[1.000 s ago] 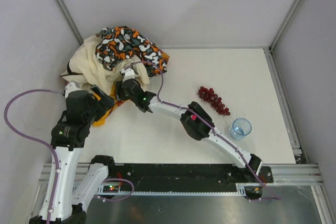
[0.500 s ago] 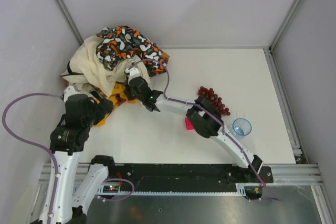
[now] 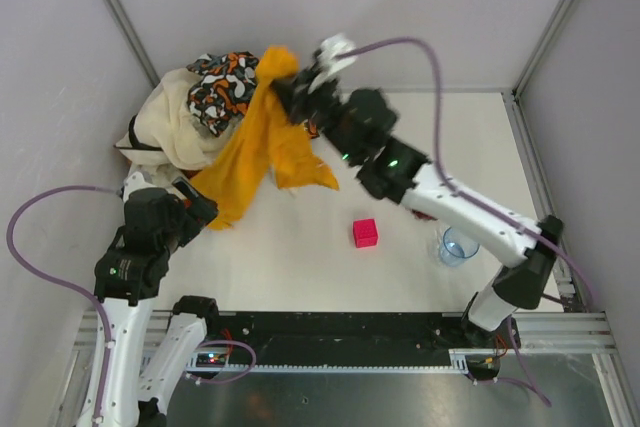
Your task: Pick out a specific cloth from the pile
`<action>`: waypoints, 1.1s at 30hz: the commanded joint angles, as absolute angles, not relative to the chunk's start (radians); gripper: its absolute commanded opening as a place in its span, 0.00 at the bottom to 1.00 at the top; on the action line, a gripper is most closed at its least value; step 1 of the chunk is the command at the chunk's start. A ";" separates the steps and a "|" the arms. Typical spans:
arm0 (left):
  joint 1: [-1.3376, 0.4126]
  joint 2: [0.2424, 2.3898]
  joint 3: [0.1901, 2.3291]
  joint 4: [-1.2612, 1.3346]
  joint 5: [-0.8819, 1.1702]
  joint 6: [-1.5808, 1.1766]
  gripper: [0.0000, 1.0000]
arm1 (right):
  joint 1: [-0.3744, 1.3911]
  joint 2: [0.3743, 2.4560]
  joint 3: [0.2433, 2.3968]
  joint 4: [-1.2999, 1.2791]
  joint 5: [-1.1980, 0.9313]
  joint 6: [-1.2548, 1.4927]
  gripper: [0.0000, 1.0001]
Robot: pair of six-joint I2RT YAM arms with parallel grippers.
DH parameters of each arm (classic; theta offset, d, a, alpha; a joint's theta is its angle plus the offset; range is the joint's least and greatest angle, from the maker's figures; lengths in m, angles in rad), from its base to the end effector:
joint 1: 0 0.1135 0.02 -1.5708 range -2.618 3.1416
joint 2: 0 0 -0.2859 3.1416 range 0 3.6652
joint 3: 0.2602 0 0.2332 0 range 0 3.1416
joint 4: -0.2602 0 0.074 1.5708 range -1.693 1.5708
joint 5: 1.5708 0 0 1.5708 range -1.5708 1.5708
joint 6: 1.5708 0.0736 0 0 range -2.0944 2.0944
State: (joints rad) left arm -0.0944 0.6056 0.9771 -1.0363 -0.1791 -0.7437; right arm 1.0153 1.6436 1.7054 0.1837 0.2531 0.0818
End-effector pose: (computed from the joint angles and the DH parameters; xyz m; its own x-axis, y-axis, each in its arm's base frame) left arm 0.0892 0.0047 0.3236 -0.4203 -0.6294 -0.6536 -0.4502 0.7701 -0.4520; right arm 0.2281 0.3326 0.5077 0.0710 0.2644 -0.9618 -0.7026 0.6977 0.1399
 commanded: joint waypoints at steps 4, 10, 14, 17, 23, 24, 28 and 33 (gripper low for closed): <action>-0.098 0.627 0.972 -1.039 -0.160 -0.751 1.00 | 0.713 1.591 2.095 -0.110 0.251 0.035 0.00; -0.099 0.653 0.964 -1.039 -0.183 -0.754 1.00 | 0.429 1.669 2.365 -0.272 0.235 0.040 0.00; -0.099 0.668 0.957 -1.038 -0.204 -0.750 1.00 | 0.241 1.659 2.334 -0.274 0.186 0.098 0.00; -0.099 0.674 0.948 -1.038 -0.214 -0.749 1.00 | 0.110 1.626 2.234 -0.250 0.106 0.184 0.00; -0.098 0.690 0.929 -1.038 -0.250 -0.751 1.00 | -0.050 1.568 2.010 -0.179 0.000 0.240 0.00; -0.097 0.693 0.928 -1.037 -0.255 -0.752 1.00 | -0.061 1.564 1.971 -0.170 -0.015 0.239 0.00; -0.098 0.705 0.928 -1.036 -0.266 -0.752 1.00 | -0.095 1.562 1.815 -0.111 -0.045 0.239 0.00; -0.098 0.712 0.921 -1.037 -0.279 -0.754 1.00 | -0.131 1.565 1.560 0.004 -0.011 0.292 0.00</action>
